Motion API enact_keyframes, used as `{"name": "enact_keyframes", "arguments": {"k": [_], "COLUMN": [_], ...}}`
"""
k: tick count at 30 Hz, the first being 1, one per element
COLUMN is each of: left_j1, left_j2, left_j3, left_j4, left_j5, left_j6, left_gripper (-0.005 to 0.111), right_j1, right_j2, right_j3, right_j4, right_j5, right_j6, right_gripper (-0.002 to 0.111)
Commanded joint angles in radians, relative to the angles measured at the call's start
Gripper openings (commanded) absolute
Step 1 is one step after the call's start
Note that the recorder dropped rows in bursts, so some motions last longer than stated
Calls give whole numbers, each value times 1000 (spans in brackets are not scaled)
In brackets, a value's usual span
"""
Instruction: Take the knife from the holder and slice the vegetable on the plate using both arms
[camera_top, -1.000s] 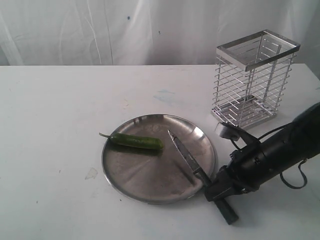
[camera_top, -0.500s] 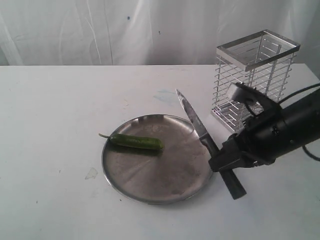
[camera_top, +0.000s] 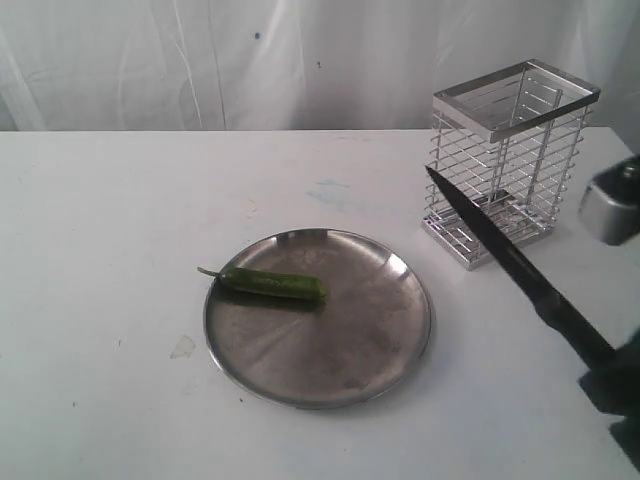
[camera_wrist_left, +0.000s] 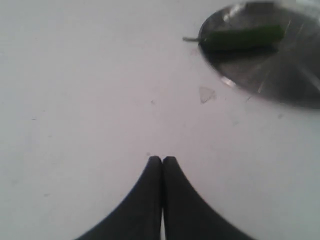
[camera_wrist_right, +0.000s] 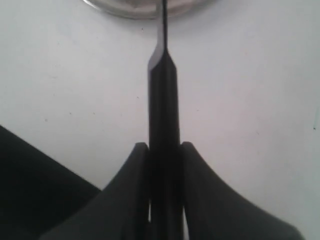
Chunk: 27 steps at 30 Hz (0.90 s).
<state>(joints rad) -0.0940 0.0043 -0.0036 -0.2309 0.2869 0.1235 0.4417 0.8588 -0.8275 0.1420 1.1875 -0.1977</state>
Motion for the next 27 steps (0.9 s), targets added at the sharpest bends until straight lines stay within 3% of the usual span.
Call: {"name": "enact_keyframes", "arguments": {"k": [1, 4, 7, 9, 11, 14, 16, 20, 22, 23, 25, 27], "left_j1": [-4, -4, -4, -4, -4, -4, -4, -4, -4, -11, -42, -76], "left_j2": [-4, -4, -4, -4, -4, -4, 43, 265, 444, 516, 705, 888], "left_j3": [4, 4, 4, 4, -6, -89, -195, -449, -583, -619, -693, -739], "left_j4": [-367, -565, -575, -605, -658, -580, -430, 160, 625, 784, 1008, 1129], "left_j5": [-116, -143, -203, -348, -580, -899, -1002, -808, -731, -730, -728, -738], "left_j6": [-87, -100, -100, -106, -189, -354, -357, -339, -480, -587, -760, -881], "left_gripper": [0, 0, 0, 0, 0, 0, 0, 0, 0, 0, 0, 0], "right_j1": [6, 6, 6, 8, 16, 18, 18, 18, 18, 18, 18, 18], "right_j2": [-28, 27, 120, 190, 264, 351, 406, 497, 541, 561, 590, 606], "right_j3": [2, 2, 0, -11, -36, -77, -101, -112, -112, -112, -112, -112], "right_j4": [-10, -11, 15, 46, 43, 39, 44, 90, 117, 123, 138, 161], "right_j5": [34, 34, 34, 34, 34, -21, -103, -242, -298, -314, -325, -319], "right_j6": [46, 46, 46, 40, 38, 38, 38, 38, 36, 33, -16, -47], "right_gripper": [0, 0, 0, 0, 0, 0, 0, 0, 0, 0, 0, 0]}}
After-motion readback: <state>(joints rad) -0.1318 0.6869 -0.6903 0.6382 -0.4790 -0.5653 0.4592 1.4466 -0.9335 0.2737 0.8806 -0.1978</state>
